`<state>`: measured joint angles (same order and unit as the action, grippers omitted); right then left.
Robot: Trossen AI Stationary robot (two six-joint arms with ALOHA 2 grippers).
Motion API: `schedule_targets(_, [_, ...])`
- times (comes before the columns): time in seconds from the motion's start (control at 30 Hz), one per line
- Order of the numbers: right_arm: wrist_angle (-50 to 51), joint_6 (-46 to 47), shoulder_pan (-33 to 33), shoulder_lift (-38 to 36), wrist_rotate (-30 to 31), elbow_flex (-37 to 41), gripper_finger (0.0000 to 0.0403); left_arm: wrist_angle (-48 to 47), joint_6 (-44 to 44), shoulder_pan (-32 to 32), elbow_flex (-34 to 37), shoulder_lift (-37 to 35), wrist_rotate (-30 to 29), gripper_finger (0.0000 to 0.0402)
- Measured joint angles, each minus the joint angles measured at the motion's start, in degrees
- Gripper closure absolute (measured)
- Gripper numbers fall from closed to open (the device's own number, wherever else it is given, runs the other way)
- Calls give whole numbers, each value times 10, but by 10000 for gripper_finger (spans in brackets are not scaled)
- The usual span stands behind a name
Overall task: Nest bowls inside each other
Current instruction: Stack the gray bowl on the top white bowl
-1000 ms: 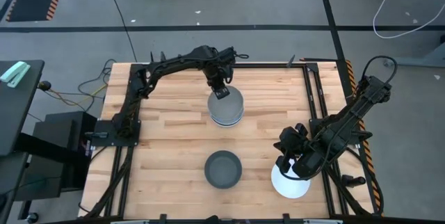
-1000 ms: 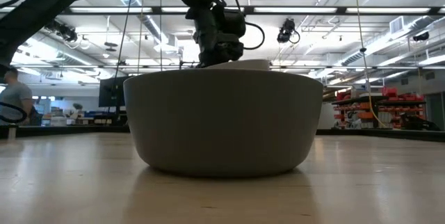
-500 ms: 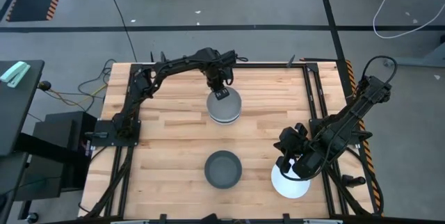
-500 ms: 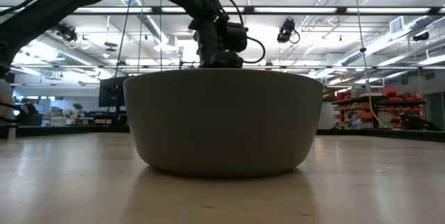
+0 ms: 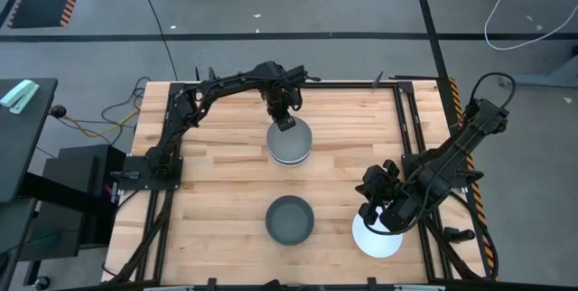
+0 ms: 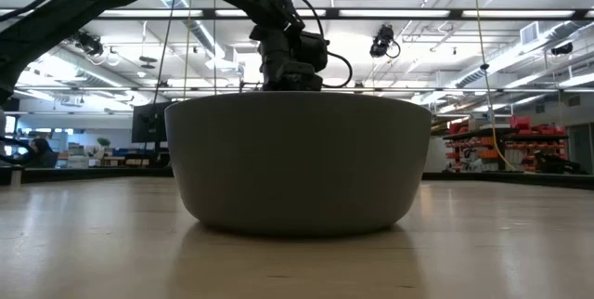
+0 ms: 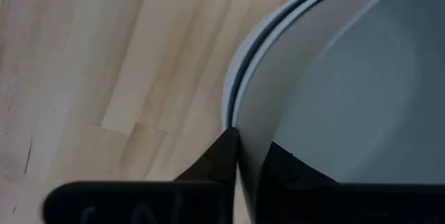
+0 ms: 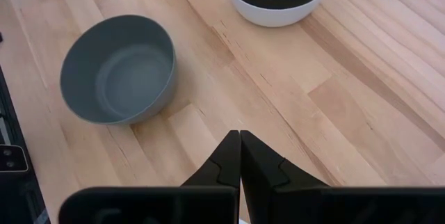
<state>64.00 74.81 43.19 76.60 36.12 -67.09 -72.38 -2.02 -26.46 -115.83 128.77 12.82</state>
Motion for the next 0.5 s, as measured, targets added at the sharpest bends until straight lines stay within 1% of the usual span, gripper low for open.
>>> schedule_targets(0.23, [0, 0, 0, 0, 0, 0, 392, -11, -1, 0, 0, 0, 2, 323])
schedule_targets(0.3, [0, 0, 0, 0, 0, 0, 392, -14, -1, -1, 0, 0, 17, 316])
schedule_targets(0.4, [0, 0, 0, 0, 0, 0, 392, -26, -1, -2, 0, -2, 59, 309])
schedule_targets(0.5, [0, 0, 0, 0, 0, 0, 392, -32, -1, -2, 0, -13, 71, 306])
